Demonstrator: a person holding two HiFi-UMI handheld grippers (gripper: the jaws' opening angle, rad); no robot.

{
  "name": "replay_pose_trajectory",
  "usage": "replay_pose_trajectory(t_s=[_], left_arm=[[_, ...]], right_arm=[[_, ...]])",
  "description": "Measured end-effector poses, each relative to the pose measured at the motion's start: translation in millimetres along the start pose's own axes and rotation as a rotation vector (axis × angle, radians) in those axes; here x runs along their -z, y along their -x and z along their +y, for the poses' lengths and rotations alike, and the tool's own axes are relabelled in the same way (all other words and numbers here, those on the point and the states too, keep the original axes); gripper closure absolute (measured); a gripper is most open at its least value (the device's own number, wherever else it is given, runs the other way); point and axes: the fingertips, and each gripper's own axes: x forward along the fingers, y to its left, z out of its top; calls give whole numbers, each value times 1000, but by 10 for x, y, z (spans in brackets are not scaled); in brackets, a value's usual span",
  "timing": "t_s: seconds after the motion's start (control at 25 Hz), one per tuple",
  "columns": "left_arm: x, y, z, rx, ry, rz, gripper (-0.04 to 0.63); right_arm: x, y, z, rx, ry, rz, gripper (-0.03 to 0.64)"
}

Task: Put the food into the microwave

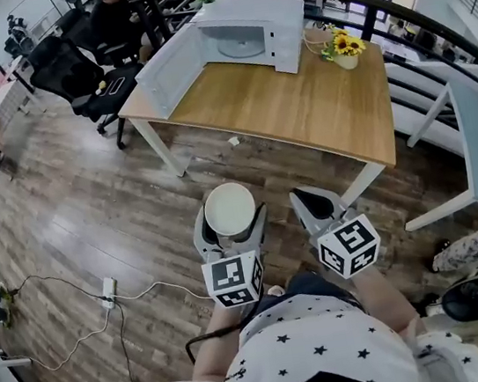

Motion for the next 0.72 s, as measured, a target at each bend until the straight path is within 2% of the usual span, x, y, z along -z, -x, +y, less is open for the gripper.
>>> replay_pose_trajectory(t_s=[0.4,0.72], left_arm=[[14,166,78,11,4,-4,114],[29,61,150,17,11,6,114]], right_arm=[[15,63,172,6,-27,-17,611],[79,-20,135,4,-30,6,611]])
